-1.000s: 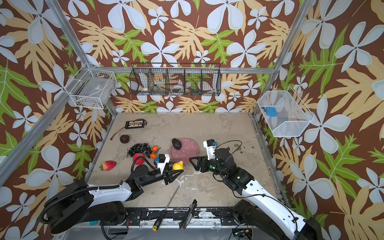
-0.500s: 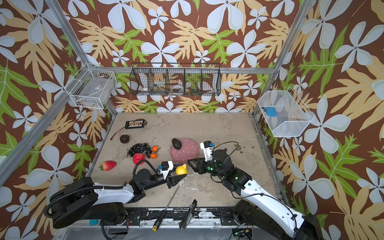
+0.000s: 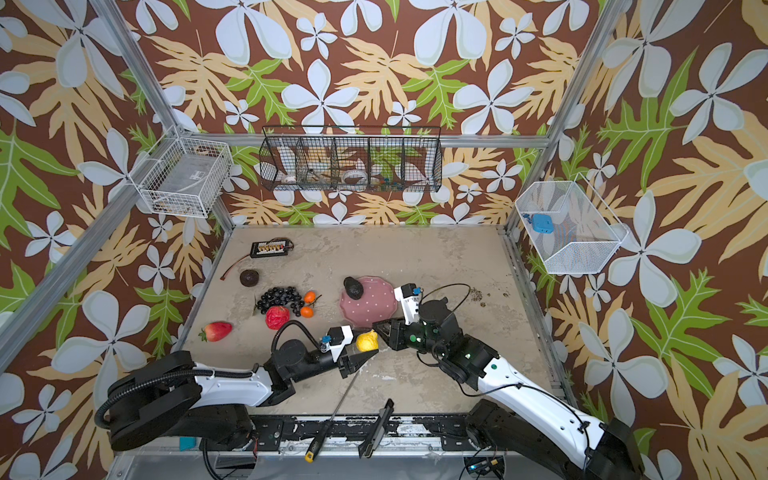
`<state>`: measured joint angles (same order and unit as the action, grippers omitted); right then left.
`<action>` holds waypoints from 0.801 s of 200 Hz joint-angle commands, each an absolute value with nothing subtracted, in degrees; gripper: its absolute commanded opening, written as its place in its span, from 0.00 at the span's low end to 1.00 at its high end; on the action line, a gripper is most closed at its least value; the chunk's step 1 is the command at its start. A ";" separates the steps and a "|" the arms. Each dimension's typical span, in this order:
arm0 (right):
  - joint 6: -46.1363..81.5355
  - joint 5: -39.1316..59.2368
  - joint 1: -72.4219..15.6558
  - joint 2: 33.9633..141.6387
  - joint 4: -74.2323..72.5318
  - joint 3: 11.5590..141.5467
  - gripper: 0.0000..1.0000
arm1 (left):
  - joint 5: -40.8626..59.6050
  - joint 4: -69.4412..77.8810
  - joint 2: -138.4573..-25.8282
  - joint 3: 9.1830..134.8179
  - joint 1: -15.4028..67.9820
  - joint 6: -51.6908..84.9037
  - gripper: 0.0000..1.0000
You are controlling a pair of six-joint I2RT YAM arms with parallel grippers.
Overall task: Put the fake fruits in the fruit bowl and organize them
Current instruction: 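Carry the pear with the left gripper toward the right gripper, then grasp the pear with the right gripper and open the left gripper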
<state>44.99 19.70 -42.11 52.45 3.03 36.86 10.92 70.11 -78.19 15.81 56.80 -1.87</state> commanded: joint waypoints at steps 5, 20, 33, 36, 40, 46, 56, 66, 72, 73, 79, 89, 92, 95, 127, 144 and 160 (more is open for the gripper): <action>45.49 19.44 -42.18 52.39 1.80 37.09 0.25 | 10.28 72.56 -78.31 16.31 57.10 -3.14 0.47; 45.36 19.42 -42.19 52.47 1.91 37.12 0.24 | 10.24 72.66 -78.40 16.35 57.23 -3.21 0.47; 45.52 19.42 -42.15 52.56 1.85 37.14 0.24 | 9.94 72.72 -78.40 16.39 57.54 -3.38 0.47; 45.48 19.48 -42.16 52.56 1.78 37.17 0.24 | 9.86 72.77 -78.44 16.40 57.52 -3.47 0.47; 45.46 19.51 -42.19 52.56 1.76 37.18 0.23 | 9.70 72.76 -78.48 16.48 57.59 -3.50 0.47; 45.44 19.51 -42.19 52.56 1.76 37.25 0.22 | 9.46 72.70 -78.49 16.47 57.61 -3.58 0.47; 45.51 19.54 -42.23 52.51 1.76 37.30 0.21 | 8.87 72.77 -78.55 16.56 57.72 -3.64 0.47; 45.51 19.68 -42.23 52.40 1.67 37.38 0.20 | 8.36 72.82 -78.66 16.77 57.76 -3.64 0.47; 45.57 19.85 -42.22 52.36 1.52 37.38 0.19 | 8.20 72.80 -78.73 16.71 57.83 -3.65 0.47; 45.55 19.86 -42.20 52.33 1.51 37.41 0.19 | 8.23 72.78 -78.74 16.70 57.83 -3.67 0.47; 45.53 19.95 -42.23 52.32 1.49 37.43 0.18 | 7.78 72.94 -78.82 16.87 57.86 -3.76 0.47; 45.55 20.04 -42.24 52.30 1.58 37.56 0.18 | 7.07 73.19 -78.91 16.81 58.01 -3.87 0.47; 45.53 20.08 -42.27 52.34 1.63 37.54 0.17 | 6.89 73.35 -78.92 16.76 58.05 -3.91 0.47; 45.53 20.12 -42.27 52.38 1.66 37.58 0.17 | 6.72 73.45 -78.97 16.78 58.09 -3.95 0.47; 45.79 20.43 -42.22 52.38 1.42 37.44 0.14 | 6.51 74.13 -79.63 17.01 58.32 -4.30 0.48; 45.96 20.63 -42.22 52.38 1.27 37.60 0.12 | 6.33 74.57 -79.80 16.89 58.45 -4.30 0.48; 45.97 20.61 -42.24 52.47 1.23 37.64 0.09 | 6.33 74.64 -79.98 16.98 58.48 -4.31 0.49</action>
<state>45.52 19.64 -42.13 52.38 2.57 37.21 7.05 71.85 -79.81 16.62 58.33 -3.51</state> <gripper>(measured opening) 0.106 0.507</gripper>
